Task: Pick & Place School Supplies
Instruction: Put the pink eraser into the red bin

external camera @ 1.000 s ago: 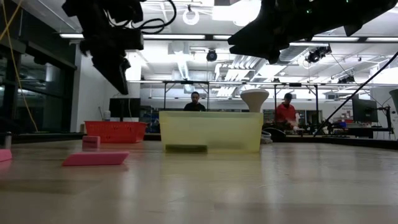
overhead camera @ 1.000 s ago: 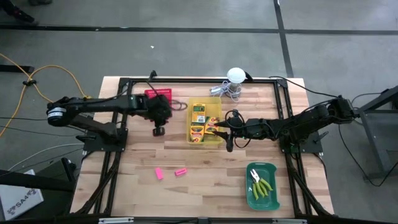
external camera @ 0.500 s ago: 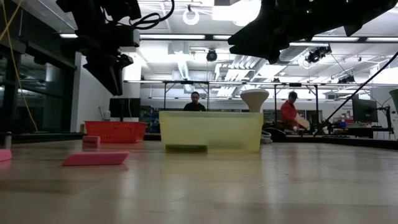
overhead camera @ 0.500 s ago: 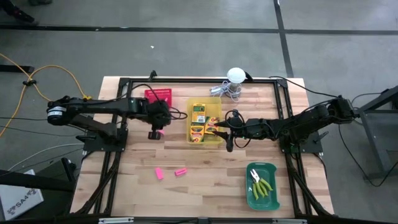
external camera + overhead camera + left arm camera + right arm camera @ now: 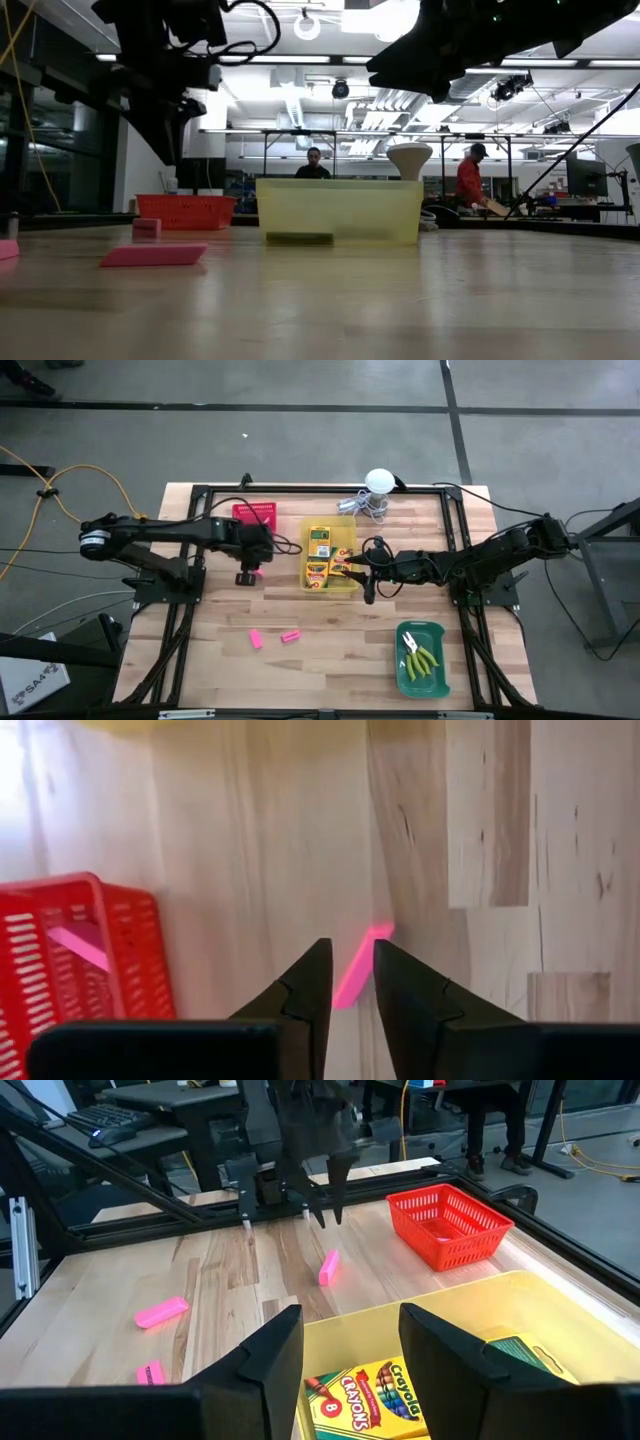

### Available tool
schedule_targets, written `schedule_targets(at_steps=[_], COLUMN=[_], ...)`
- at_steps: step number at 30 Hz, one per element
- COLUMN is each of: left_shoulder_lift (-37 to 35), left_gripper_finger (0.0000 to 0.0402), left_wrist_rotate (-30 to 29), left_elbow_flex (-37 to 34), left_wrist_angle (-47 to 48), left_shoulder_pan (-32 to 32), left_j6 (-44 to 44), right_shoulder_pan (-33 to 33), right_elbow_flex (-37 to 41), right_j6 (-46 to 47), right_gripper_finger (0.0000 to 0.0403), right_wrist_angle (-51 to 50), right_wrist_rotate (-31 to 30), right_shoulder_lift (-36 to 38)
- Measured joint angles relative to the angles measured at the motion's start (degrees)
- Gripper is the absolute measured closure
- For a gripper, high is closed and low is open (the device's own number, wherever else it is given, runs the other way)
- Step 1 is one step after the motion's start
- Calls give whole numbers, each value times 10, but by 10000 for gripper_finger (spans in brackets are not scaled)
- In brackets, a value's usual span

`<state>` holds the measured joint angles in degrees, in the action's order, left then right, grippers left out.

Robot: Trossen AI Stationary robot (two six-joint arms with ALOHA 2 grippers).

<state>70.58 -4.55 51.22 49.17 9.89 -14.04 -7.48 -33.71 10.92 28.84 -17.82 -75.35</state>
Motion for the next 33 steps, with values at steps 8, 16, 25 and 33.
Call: schedule_targets(at_steps=[8,16,25,33], left_shoulder_lift=[43,88,131,153], left_gripper_finger=[296,279,279,279], left_wrist_rotate=[3,76,75,45], left_elbow_flex=[0,-1,-1,-1], left_wrist_angle=[3,12,12,13], left_shoulder_pan=[0,0,-1,1], left_j6=[0,-1,-25,-31], right_shoulder_pan=[0,0,0,0], right_elbow_flex=[0,0,0,0], right_j6=[0,0,0,0], right_gripper_finger=[247,247,247,247], right_wrist_angle=[0,-2,-2,-3], right_wrist_rotate=[1,2,2,2], right_shoulder_lift=[0,0,0,0])
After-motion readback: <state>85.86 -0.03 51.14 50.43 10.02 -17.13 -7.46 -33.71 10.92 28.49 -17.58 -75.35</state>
